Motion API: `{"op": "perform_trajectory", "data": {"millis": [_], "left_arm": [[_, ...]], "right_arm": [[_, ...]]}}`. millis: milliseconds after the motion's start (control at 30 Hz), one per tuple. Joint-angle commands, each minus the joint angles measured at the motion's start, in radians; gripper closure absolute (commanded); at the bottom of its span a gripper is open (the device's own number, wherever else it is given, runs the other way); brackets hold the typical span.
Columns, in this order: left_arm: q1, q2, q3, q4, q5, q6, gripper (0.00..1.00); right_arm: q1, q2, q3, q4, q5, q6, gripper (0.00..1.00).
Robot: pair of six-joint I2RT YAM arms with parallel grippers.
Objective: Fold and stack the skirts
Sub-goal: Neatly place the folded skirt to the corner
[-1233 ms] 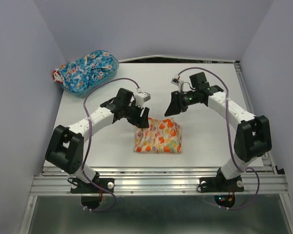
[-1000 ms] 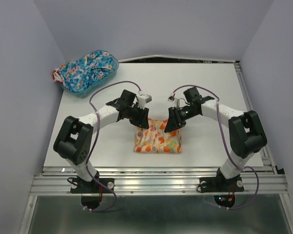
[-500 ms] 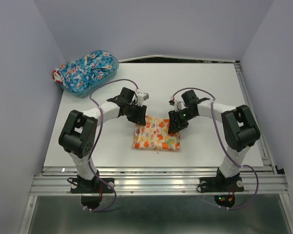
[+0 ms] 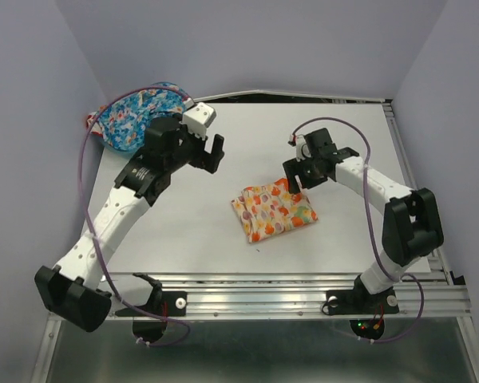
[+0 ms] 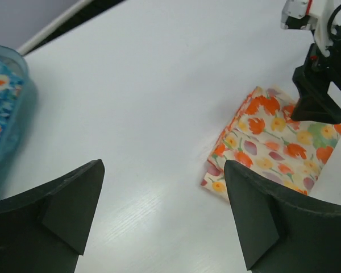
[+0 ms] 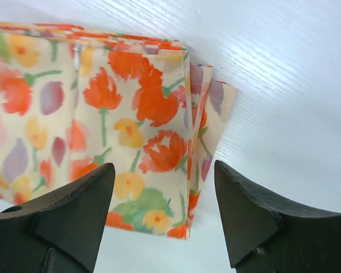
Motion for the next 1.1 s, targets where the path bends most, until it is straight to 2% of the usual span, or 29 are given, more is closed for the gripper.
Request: {"op": "perform_trajectory", "data": {"millis": [0,100,167,267,533,700,867,933,1067], "left_arm": [[0.045,-0.066,-0.017,-0.078,-0.116,0.059,0.01],[0.126,-0.071,-0.026,-0.122,-0.112,0.042,0.02],[0.17,-0.08,-0.041,-0.142,-0.099,0.03,0.01],[0.189,-0.098,-0.081,-0.162,-0.055,0.031,0.01],[0.201,-0.112,-0.126,-0.173,-0.036,0.021,0.01],[0.206,-0.101,-0.095,-0.184,-0.029,0.024,0.01],[0.214,-0.092,-0.081,-0.184,-0.012,0.019,0.01],[0.214,-0.086,-0.081,-0.187,-0.007,0.027,0.01],[0.215,-0.069,-0.08,-0.193,-0.006,0.039,0.01]], "right_arm": [[0.0,-0.138,0.087,-0.059,-0.007,0.065,0.24],[0.009,-0.14,0.032,-0.034,-0.047,0.119,0.23],[0.064,-0.16,-0.02,0.014,-0.042,0.128,0.22],[0.158,-0.189,-0.038,0.048,0.014,0.106,0.22],[0.245,-0.079,-0.062,0.045,0.015,0.172,0.23],[0.245,0.035,-0.114,0.043,0.098,0.205,0.19],[0.245,0.169,-0.055,0.036,0.196,0.226,0.19],[0.204,0.203,-0.038,0.032,0.224,0.223,0.19],[0.019,0.259,-0.019,0.042,0.23,0.119,0.2]]}}
